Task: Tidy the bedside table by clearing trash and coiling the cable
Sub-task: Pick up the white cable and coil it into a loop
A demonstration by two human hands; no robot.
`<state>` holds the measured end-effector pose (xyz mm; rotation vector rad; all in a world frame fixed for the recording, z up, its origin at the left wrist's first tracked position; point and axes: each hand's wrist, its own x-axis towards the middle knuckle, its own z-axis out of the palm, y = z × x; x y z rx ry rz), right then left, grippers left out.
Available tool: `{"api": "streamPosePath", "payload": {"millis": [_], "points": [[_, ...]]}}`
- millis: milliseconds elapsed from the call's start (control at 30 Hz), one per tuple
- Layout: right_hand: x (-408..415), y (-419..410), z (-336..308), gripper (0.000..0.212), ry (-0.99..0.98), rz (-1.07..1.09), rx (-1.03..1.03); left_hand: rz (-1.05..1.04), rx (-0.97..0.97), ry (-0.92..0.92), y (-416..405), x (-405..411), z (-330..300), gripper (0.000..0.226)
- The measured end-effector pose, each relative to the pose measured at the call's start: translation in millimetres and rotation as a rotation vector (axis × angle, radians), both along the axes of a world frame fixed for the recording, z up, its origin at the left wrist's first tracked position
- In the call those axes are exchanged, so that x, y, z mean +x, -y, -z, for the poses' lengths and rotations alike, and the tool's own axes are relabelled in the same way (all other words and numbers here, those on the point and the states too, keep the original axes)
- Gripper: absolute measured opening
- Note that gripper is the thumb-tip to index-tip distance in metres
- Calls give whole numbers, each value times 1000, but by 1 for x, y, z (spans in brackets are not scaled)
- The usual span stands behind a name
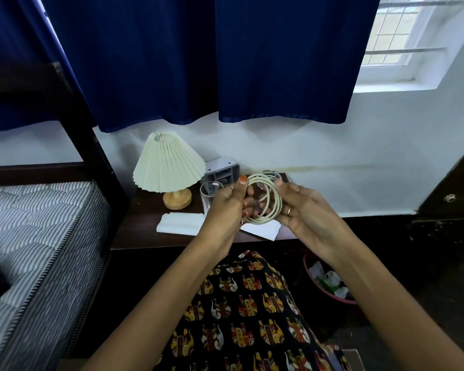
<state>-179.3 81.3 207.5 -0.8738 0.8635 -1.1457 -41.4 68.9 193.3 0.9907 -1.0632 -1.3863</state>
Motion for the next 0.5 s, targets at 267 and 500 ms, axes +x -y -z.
{"api": "streamPosePath", "payload": {"millis": [267,500], "points": [[10,-1,14,30,-74,48,13,-151,-145,401,4,3,18,35],[19,0,28,17,162,-34,164,-78,-69,433,9,13,25,35]]}}
